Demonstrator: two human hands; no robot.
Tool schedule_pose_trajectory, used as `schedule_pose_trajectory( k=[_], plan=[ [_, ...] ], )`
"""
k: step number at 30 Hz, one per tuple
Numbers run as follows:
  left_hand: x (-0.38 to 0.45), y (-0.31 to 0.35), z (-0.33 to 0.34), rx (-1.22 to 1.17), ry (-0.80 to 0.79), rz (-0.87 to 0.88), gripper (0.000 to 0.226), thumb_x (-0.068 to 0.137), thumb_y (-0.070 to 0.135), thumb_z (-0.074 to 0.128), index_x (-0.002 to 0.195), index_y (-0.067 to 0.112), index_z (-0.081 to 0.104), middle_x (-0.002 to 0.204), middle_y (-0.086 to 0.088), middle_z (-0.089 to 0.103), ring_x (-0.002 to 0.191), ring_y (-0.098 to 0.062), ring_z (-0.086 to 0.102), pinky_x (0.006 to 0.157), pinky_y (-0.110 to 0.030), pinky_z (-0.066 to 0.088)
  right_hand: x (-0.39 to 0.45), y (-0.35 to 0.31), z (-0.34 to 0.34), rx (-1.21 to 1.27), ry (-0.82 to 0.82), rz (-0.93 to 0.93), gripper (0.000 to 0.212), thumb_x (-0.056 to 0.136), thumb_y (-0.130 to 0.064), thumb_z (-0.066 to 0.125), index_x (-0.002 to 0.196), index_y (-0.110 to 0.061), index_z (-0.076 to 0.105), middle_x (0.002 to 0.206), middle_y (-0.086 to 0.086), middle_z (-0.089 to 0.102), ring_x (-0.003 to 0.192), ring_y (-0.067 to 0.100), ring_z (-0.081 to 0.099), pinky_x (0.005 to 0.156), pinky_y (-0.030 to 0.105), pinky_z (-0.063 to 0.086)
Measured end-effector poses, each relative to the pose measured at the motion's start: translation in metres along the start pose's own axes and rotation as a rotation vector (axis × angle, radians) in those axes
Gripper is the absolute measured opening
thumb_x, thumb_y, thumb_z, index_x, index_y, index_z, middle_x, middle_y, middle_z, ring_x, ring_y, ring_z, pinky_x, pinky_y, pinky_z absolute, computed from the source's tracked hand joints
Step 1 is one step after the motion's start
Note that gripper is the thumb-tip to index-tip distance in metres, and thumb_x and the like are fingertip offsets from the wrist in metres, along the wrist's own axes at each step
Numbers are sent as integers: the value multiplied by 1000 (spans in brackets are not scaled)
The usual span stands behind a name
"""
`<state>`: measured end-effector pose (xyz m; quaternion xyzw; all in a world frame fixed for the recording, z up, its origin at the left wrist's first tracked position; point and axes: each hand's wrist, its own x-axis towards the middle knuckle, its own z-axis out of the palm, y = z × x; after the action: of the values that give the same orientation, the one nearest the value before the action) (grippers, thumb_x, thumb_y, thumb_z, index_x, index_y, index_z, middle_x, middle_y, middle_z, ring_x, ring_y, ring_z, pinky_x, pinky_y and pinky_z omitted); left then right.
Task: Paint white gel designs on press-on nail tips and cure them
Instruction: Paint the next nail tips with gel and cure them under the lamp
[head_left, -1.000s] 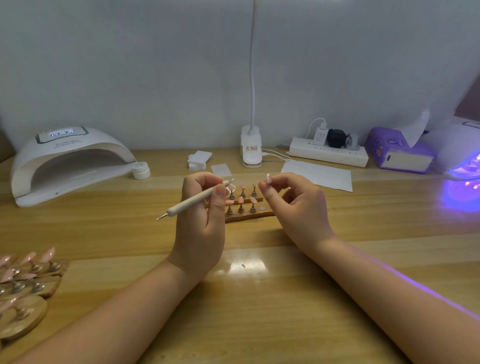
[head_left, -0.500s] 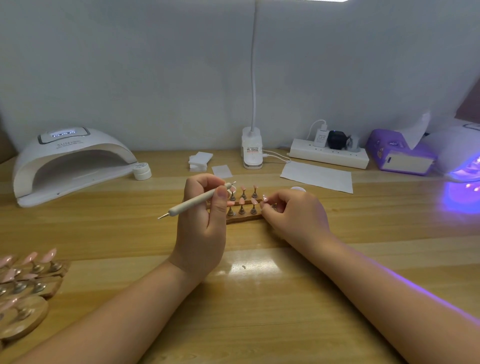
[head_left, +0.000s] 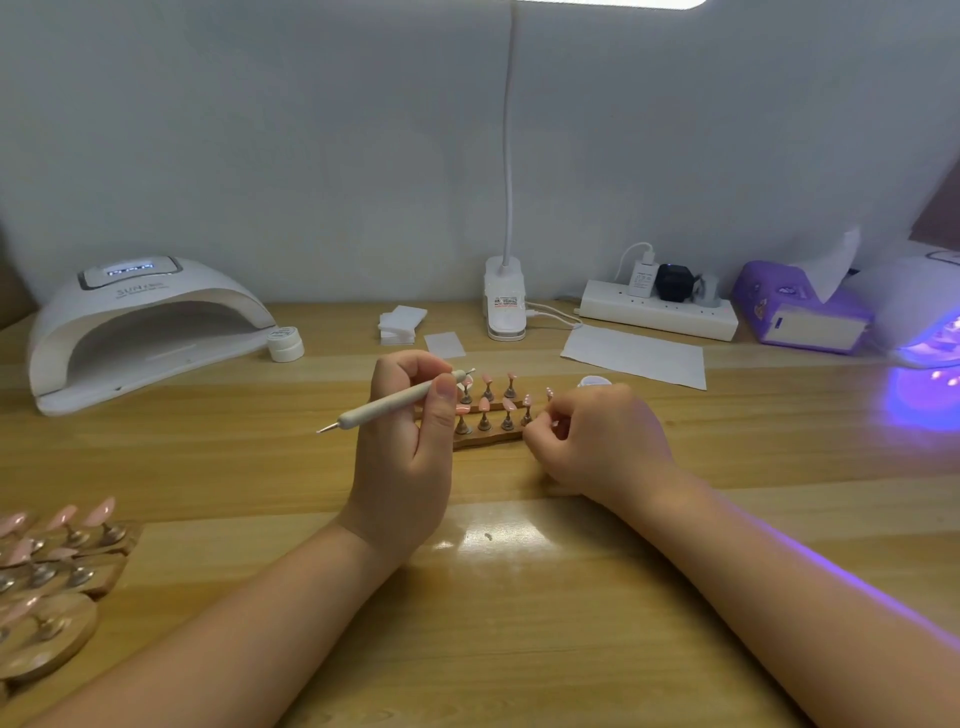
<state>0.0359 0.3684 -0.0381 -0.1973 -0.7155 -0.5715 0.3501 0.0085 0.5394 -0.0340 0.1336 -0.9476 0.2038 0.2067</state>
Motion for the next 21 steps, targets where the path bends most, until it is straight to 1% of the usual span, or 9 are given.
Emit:
schedule_pose_trajectory(
  k=[2,4,6,7,8,10,12,15,21],
  plan=[
    [0,0,0,-6,0,-1,7,96,20,43,97,26,46,87,28,57,78,1,58,66,-10,46,1,1,-8,2,72,-64,27,85,-27,56,66,-12,68,56,1,59,59,18,52,50,31,48],
    [0,-1,0,-10,-1,-5,7,96,20,43,97,26,46,86,28,57,78,1,58,66,-10,47,4,6,-17,44,197,-102,19,84,-26,61,75,-14,72,62,-3,61,57,15,54,50,27,45],
    [-1,-1,0,-12,-3,-15,6,96,21,43,97,26,47,85,27,56,78,0,58,67,-11,48,11,18,-26,43,319,-102,16,83,-26,65,92,-15,72,74,-5,64,65,13,55,52,21,40],
    [0,-2,0,-9,-2,-16,6,96,22,43,97,26,47,86,26,57,79,-1,58,67,-12,48,15,27,-28,35,326,-69,25,82,-27,66,105,-17,69,87,-4,65,76,15,56,59,22,41],
    [0,-2,0,-5,-1,-17,6,96,22,43,97,26,47,87,24,57,80,-2,58,67,-12,48,18,37,-29,34,280,-15,40,81,-29,67,120,-19,62,103,-3,63,93,18,55,71,26,42],
    [0,-2,0,-6,-2,-19,6,96,22,43,97,25,48,87,23,57,79,-3,58,67,-12,48,22,55,-26,44,91,112,71,79,-35,67,143,-26,38,135,-3,48,124,21,41,98,34,37],
    [0,-1,0,-8,-5,-21,6,96,21,43,97,25,47,87,24,57,79,-2,58,67,-12,48,21,68,-21,42,-86,207,90,77,-41,66,151,-30,17,149,-3,33,135,24,27,108,42,30],
    [0,-1,0,-14,-13,-38,5,96,22,43,97,25,47,86,24,58,78,-2,58,66,-13,49,21,79,-13,106,-184,257,96,76,-44,68,152,-29,11,145,-3,39,134,25,29,107,44,32],
    [-1,0,0,-13,-21,-46,5,96,22,43,97,25,48,88,16,58,78,-12,58,67,-20,49,22,79,-7,212,-133,218,91,79,-45,72,151,-27,19,124,-12,58,127,20,41,105,42,36]
  ],
)
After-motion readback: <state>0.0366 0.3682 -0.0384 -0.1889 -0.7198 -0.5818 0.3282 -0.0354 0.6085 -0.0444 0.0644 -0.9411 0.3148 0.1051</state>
